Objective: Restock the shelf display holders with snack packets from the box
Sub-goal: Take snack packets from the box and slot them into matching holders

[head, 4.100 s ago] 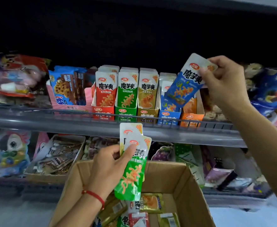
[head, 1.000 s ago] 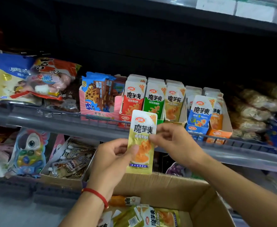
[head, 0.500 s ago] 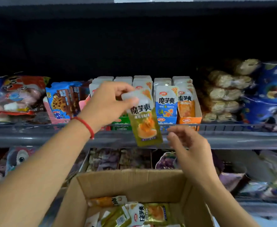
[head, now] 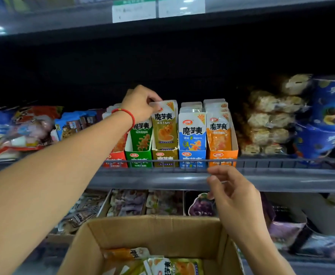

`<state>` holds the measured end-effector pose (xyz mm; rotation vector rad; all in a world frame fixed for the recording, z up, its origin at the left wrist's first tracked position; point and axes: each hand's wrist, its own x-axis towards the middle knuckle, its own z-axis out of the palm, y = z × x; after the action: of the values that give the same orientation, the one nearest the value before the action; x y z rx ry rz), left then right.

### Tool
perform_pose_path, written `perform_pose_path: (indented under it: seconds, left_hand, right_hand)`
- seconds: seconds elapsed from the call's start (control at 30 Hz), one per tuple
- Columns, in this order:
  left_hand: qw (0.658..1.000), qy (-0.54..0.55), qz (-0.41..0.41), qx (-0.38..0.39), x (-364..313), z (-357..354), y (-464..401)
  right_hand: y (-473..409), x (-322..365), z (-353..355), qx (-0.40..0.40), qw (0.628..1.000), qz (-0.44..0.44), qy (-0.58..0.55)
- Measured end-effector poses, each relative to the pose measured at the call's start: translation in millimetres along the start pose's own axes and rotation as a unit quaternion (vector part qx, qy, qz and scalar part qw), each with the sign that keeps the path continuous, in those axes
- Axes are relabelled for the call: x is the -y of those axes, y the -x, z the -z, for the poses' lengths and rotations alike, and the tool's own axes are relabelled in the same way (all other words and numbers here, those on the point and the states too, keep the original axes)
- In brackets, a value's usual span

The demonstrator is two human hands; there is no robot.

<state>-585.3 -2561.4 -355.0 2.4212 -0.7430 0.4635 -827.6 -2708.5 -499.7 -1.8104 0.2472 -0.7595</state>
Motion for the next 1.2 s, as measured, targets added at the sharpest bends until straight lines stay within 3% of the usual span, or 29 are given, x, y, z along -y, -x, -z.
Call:
perform_pose_path:
  seconds: [0.3,0.47,0.6,0.7,0.77,0.83,0.93,1.07,1.2]
  left_hand:
    - [0.977,-0.196,-0.053,-0.067,5.1,-29.9,2.3]
    - [0.976,-0.159,-0.090,-0.120,12.4,-23.3,39.5]
    - [0.977,-0.099,-0.113,-0.152,25.3,-28.9,137.7]
    - [0.989,-0.021,-0.138,-0.049,44.8,-43.2,225.3]
    - [0.988,0.010,-0.113,0.108,60.0,-50.3,266.0]
    - [0.959,0.001,-0.052,0.280,75.6,-57.2,288.1]
    - [0.903,-0.051,0.030,0.425,90.1,-62.4,298.0]
    - [0.885,-0.041,0.011,0.463,83.9,-60.8,301.5]
    - [0.897,-0.025,0.019,0.441,76.9,-58.9,302.4]
  right_hand:
    - [-11.8,-7.4,5.1,0.015,0.999,0.013,0.051]
    - [-10.7,-10.7,4.8,0.050,0.994,0.023,0.091]
    - [-3.2,-16.1,-2.2,0.144,0.978,0.017,0.152]
    - [8.7,-23.3,-17.9,0.238,0.944,0.024,0.225]
    - [18.5,-30.5,-31.2,0.302,0.913,0.023,0.273]
    - [30.8,-39.3,-47.1,0.370,0.869,0.023,0.327]
    - [52.7,-65.3,-75.8,0.480,0.776,0.027,0.407]
    - [79.5,-106.5,-103.8,0.590,0.668,-0.003,0.454]
    - [91.7,-126.1,-111.0,0.613,0.652,-0.060,0.442]
